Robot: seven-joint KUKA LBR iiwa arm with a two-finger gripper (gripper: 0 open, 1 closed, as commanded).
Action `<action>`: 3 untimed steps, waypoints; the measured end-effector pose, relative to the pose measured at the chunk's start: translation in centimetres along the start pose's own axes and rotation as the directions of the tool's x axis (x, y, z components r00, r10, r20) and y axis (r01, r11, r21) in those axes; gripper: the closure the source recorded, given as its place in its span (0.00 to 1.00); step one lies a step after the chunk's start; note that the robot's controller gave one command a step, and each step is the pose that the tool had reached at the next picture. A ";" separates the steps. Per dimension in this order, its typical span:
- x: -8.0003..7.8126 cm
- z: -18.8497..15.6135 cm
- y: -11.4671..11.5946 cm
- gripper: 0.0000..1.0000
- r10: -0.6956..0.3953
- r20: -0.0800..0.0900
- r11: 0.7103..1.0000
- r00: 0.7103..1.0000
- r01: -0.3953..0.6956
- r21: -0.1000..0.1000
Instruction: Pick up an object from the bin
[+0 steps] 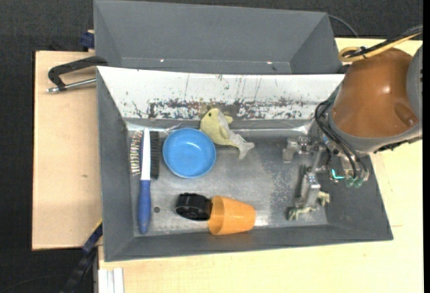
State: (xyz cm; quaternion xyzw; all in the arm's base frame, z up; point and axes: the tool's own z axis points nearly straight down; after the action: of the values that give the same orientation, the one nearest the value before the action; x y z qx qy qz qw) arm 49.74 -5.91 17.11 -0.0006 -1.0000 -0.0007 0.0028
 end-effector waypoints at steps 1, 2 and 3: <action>0.3 9.4 -5.7 0.00 -0.380 0.002 0.925 0.925 0.380 0.002; 0.2 9.3 -5.5 1.00 -0.384 0.006 0.924 0.923 0.384 0.002; 0.2 -7.4 -4.7 1.00 -0.409 0.016 0.912 0.912 0.409 0.011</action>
Offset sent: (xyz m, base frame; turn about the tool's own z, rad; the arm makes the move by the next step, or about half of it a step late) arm -0.0030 -0.0566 -0.0934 -0.3935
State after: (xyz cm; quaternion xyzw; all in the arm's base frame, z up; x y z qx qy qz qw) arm 49.58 -10.64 24.47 0.2087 -0.9780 0.0023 -0.0065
